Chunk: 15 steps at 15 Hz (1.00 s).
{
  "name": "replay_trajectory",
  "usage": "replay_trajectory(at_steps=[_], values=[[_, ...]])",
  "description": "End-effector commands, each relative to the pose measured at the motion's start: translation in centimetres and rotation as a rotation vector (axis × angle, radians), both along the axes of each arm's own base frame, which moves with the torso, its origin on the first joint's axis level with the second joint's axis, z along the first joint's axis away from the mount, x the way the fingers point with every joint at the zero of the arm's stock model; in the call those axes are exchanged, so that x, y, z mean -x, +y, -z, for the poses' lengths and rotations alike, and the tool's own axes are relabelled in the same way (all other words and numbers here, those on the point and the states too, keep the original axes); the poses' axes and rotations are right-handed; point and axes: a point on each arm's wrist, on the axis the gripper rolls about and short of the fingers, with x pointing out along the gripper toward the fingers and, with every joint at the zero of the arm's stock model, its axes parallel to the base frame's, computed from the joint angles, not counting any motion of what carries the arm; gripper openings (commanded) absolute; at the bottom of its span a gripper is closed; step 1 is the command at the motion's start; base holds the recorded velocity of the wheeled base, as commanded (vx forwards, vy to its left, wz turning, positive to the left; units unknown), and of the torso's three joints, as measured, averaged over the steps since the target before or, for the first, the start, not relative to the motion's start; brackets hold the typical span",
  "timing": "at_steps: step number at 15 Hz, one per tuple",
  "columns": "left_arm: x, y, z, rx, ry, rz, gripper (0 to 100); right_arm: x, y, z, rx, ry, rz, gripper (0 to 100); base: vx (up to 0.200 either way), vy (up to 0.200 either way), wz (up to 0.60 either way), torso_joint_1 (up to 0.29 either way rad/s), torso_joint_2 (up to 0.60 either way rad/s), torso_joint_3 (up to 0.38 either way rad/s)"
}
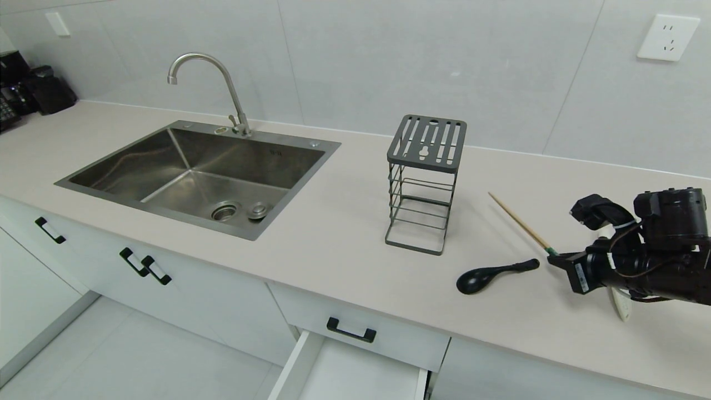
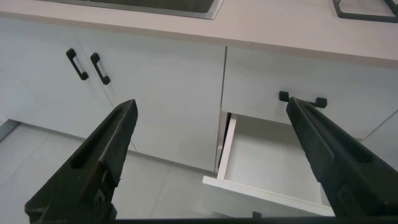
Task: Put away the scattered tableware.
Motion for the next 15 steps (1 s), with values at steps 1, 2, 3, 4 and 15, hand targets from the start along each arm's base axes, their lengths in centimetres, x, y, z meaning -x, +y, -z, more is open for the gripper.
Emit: replay_trajectory(at_steps=[1,2,3,4,15], values=[[0.0,0.0,0.0,0.000,0.001,-0.002,100,1.6,-0.2,-1.9,-0.007,-0.067,-0.001,0,0.000,0.000,0.00,0.000,0.00,0.000],[0.0,0.0,0.0,0.000,0.001,0.000,100,2.0,-0.2,-2.1,-0.008,-0.075,-0.002,0,0.000,0.000,0.00,0.000,0.00,0.000],[0.0,0.0,0.0,0.000,0.001,0.000,100,3.5,-0.1,-2.5,-0.009,-0.090,-0.019,0,0.000,0.000,0.00,0.000,0.00,0.000],[0.0,0.0,0.0,0.000,0.001,0.000,100,5.7,0.0,-2.8,-0.008,-0.115,-0.041,0,0.000,0.000,0.00,0.000,0.00,0.000],[0.0,0.0,0.0,0.000,0.001,0.000,100,13.3,1.7,-6.0,-0.056,-0.368,-0.228,0,0.000,0.000,0.00,0.000,0.00,0.000]])
